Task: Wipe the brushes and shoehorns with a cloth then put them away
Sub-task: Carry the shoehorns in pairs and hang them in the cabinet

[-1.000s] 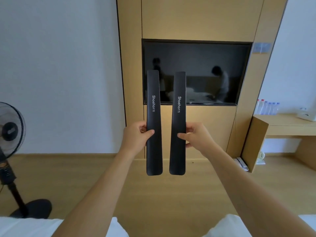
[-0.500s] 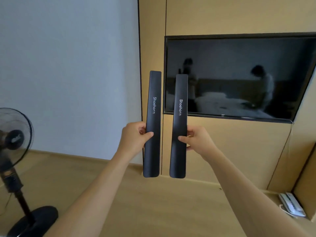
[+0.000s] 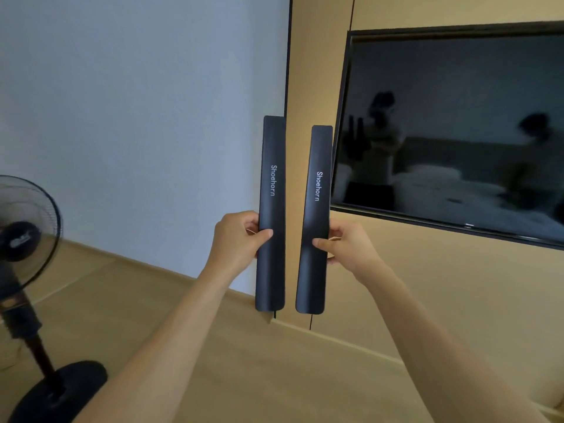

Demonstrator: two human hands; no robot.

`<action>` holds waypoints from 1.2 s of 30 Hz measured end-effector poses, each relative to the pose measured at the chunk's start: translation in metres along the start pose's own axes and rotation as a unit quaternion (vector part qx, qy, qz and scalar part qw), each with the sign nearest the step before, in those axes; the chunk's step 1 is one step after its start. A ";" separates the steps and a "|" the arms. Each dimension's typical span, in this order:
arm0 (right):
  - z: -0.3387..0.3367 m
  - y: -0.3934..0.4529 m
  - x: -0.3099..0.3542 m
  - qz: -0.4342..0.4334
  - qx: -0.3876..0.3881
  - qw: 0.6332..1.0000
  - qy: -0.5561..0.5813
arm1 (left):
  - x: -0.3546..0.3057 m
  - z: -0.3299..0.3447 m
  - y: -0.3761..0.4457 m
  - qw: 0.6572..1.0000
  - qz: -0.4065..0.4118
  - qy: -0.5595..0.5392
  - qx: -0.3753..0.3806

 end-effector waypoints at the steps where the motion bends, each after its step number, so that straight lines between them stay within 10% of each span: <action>1: 0.008 0.020 -0.003 -0.001 0.003 1.000 0.001 | 0.014 0.000 0.015 1.000 -0.001 -0.007 -0.006; 36: 0.411 0.670 0.066 -0.117 0.283 0.946 0.103 | 0.448 -0.193 0.443 0.950 -0.144 0.149 -0.234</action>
Point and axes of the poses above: each hand's wrist, its own y-axis towards the middle knuckle, its own z-axis out of the palm, x = y × z, the point moved 6 cm from there along y, towards the middle knuckle, and after that the axes turned 6 degrees about z, right-handed, at the moved point
